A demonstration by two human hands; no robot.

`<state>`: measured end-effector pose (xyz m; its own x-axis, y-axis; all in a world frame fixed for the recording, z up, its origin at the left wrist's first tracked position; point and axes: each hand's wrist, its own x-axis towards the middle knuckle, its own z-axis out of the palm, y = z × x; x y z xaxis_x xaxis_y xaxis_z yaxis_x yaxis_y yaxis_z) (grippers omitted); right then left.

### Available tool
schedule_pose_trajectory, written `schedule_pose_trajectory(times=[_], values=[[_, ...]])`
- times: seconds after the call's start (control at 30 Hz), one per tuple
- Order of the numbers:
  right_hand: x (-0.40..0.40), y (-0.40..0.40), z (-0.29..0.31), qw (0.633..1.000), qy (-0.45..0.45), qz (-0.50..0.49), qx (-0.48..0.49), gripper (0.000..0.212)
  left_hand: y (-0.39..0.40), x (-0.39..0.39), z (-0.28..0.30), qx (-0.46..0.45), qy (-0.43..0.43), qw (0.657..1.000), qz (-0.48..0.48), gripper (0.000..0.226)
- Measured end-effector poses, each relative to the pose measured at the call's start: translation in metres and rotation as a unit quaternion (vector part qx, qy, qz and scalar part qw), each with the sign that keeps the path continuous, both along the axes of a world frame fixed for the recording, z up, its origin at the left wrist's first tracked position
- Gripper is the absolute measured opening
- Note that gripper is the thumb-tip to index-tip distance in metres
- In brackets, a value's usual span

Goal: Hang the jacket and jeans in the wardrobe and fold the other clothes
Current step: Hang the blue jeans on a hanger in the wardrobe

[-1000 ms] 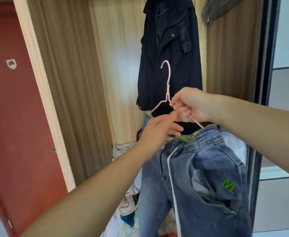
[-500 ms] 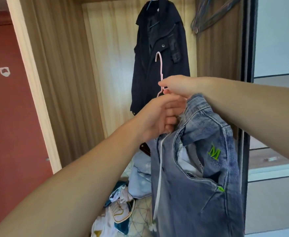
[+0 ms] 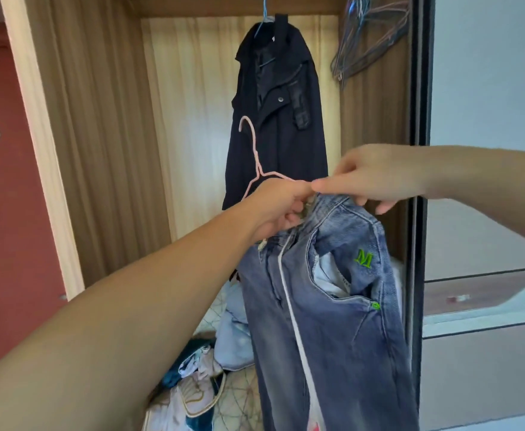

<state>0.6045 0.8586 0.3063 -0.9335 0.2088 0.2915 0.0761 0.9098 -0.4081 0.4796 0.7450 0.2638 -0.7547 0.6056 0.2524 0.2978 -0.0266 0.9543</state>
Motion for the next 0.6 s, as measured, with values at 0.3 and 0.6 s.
schedule_pose_trajectory(times=[0.3, 0.6], values=[[-0.009, -0.010, -0.012, 0.987, 0.051, -0.007, -0.152, 0.040, -0.001, -0.001, 0.036, -0.002, 0.022, 1.000, -0.002, 0.022], [-0.037, -0.050, 0.044, 0.910, 0.271, 0.073, -0.305, 0.047, -0.044, 0.021, 0.102, 0.019, 0.244, 0.962, 0.121, 0.031]])
